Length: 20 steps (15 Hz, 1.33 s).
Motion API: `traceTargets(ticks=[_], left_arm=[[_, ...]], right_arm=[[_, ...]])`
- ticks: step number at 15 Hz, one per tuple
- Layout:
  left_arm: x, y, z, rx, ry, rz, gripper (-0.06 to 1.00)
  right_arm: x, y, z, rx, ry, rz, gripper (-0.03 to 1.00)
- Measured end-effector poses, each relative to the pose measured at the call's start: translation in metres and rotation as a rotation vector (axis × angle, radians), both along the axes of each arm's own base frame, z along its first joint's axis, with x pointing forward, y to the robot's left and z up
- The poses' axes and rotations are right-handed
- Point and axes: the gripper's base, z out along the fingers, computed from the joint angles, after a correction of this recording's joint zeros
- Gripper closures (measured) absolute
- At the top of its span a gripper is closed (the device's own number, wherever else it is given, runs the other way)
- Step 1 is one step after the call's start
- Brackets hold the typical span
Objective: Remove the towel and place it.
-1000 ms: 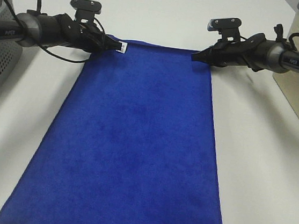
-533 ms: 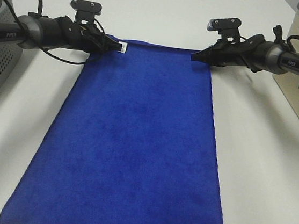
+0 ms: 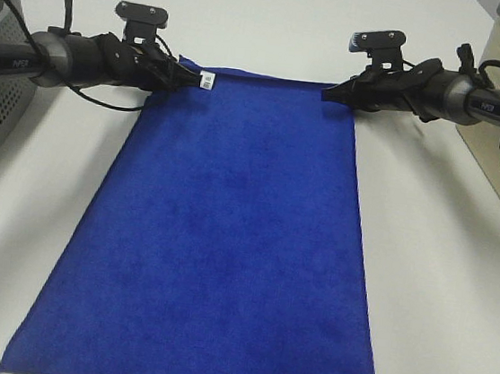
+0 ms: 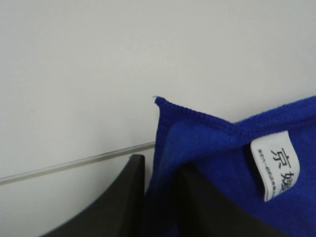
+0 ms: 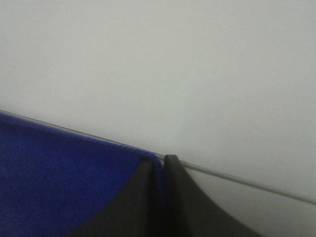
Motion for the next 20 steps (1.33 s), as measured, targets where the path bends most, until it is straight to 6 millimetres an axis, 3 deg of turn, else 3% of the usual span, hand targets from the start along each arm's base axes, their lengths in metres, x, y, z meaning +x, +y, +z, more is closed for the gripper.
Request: traceTargets(ticks=[4,6,12,16,20], left_arm=[[0.0012,0.0043,0.0006,0.004,-0.009,0.009,0.35],[0.0019,0.0048,0.0017,0.005,-0.022,0.014,0.21],[0.0050,0.0074,0.0070,0.043,-0.100,0.027,0.18],[0.0050,0.0073,0.0068,0.045,-0.099,0.025,0.18],[0.0044,0.0068,0.0058,0.045,-0.086,0.019,0.18]], right_arm=[[0.0019,-0.0076,-0.0011,0.003,-0.013,-0.031,0.48],[0.0028,-0.0098,-0.0003,0.007,-0.019,-0.041,0.36],[0.0050,-0.0099,0.0007,0.007,-0.034,-0.046,0.32],[0.0060,-0.0099,0.0029,0.016,-0.039,-0.052,0.19],[0.0060,-0.0098,0.0029,0.016,-0.039,-0.051,0.18]])
